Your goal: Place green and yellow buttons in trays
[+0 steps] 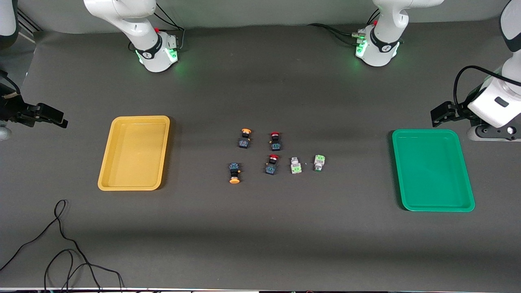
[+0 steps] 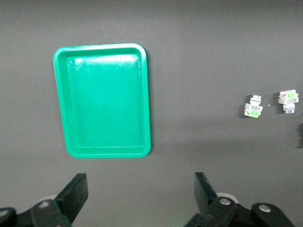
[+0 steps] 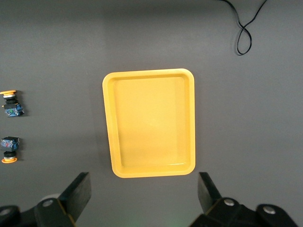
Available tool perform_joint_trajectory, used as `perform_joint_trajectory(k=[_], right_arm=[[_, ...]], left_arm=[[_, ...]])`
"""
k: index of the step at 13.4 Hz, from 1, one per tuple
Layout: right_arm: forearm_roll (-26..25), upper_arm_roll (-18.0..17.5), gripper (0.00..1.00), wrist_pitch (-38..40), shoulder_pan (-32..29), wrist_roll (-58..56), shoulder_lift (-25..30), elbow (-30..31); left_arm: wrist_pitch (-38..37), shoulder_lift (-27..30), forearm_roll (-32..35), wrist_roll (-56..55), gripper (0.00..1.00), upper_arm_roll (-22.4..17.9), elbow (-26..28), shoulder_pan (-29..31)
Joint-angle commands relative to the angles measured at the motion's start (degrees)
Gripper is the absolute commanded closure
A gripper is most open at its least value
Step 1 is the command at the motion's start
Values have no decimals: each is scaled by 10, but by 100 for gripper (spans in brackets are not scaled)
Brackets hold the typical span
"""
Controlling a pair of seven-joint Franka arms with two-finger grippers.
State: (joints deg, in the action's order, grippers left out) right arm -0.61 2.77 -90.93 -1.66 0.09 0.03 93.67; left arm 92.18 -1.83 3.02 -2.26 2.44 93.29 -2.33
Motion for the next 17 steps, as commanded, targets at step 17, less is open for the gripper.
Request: perform_joint_trajectory(k=[17], right_arm=[[34, -7, 0, -23, 233, 288, 1, 42]], left_arm=[[-94, 3, -18, 112, 0, -3, -23, 14]])
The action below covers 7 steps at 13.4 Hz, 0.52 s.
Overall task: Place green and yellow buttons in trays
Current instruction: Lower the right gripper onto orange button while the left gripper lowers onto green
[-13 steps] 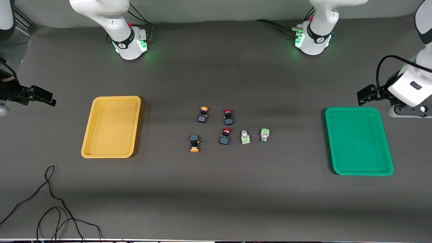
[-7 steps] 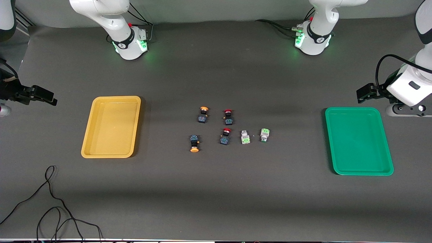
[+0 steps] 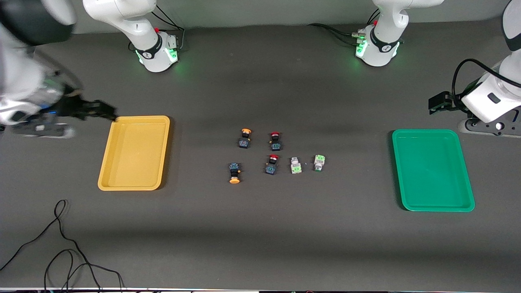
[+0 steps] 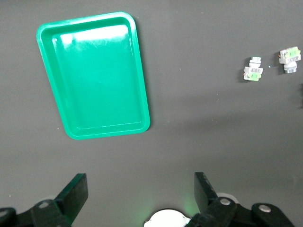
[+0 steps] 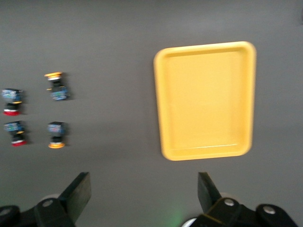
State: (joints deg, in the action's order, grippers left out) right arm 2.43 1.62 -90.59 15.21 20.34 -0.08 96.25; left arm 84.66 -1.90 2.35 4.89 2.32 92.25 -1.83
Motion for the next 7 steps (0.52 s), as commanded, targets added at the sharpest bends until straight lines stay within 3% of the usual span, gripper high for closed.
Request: perform_joint_trajectory(k=[1, 4, 7], right_arm=[[4, 5, 0, -41, 105, 134, -6, 17], [8, 5, 0, -81, 210, 259, -33, 13], [28, 5, 0, -101, 263, 327, -47, 11]], left_arm=[[-23, 10, -12, 37, 2, 0, -14, 8], [-37, 1, -26, 7, 3, 3, -55, -8], [-32, -9, -73, -65, 3, 5, -54, -34]])
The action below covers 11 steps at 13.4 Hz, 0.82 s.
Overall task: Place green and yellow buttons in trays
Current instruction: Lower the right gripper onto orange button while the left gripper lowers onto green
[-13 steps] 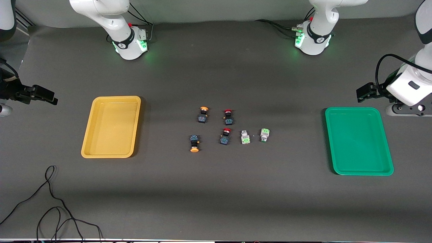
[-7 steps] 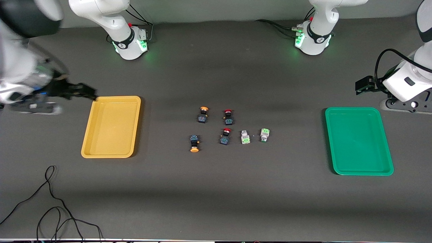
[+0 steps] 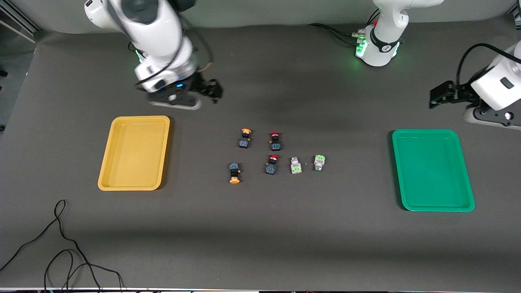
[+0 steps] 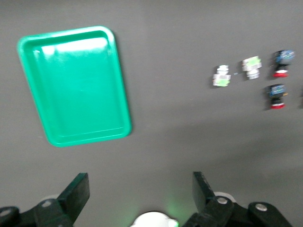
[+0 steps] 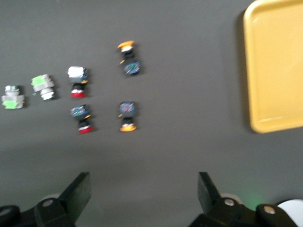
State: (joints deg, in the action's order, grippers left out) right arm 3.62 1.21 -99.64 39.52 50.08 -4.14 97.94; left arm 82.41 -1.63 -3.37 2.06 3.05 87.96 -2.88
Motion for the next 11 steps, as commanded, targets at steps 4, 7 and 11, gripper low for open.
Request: perform_joint_trajectory(k=[4, 7, 11], right_arm=[[15, 10, 0, -72, 52, 37, -45, 37], [12, 10, 0, -210, 53, 36, -51, 150], [9, 10, 0, -341, 61, 36, -150, 178]], left_arm=[[33, -67, -9, -92, 2, 5, -9, -92], [82, -111, -2, -95, 1, 4, 5, -121], [245, -123, 2, -97, 1, 4, 116, -144]])
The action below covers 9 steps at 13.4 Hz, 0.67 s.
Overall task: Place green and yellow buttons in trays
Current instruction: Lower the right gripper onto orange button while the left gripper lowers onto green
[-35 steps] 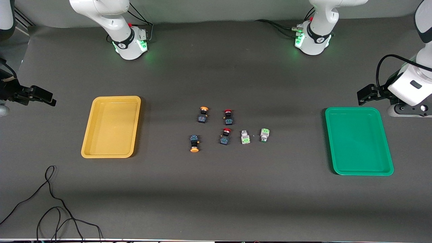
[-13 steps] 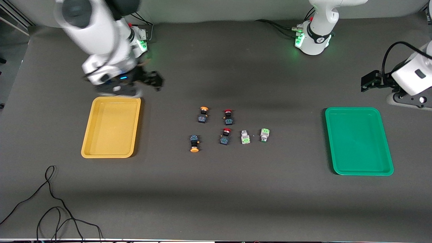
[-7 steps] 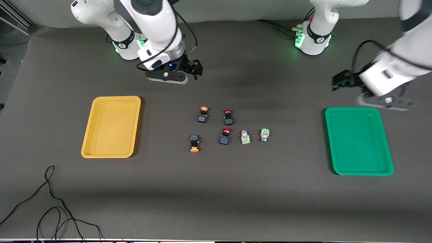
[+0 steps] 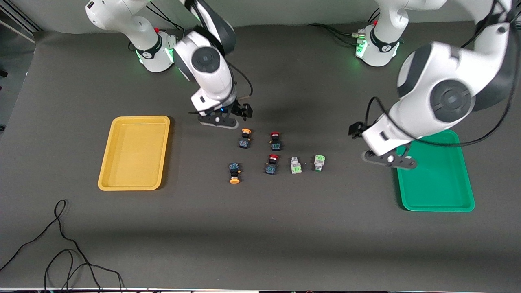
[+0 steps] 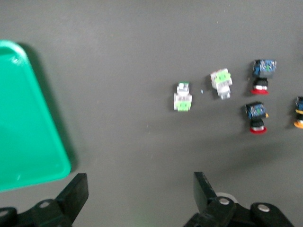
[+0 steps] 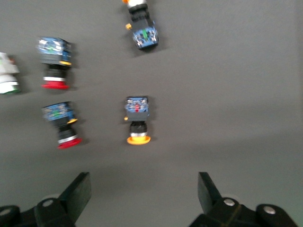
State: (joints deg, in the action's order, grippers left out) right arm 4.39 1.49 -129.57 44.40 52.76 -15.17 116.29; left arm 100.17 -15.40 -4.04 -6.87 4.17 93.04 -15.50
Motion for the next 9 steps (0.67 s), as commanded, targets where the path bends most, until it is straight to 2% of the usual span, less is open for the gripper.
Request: perform_joint_trajectory(k=[1, 3, 9], right_arm=[[1, 7, 0, -65, 14, 9, -62, -6], [1, 7, 0, -104, 15, 9, -97, -11], [1, 8, 0, -132, 13, 9, -162, -54]], left_arm=[[119, 15, 10, -9, 1, -7, 103, -25], [218, 1, 10, -36, 1, -7, 162, -41], [373, -111, 35, -51, 1, -7, 190, -80]])
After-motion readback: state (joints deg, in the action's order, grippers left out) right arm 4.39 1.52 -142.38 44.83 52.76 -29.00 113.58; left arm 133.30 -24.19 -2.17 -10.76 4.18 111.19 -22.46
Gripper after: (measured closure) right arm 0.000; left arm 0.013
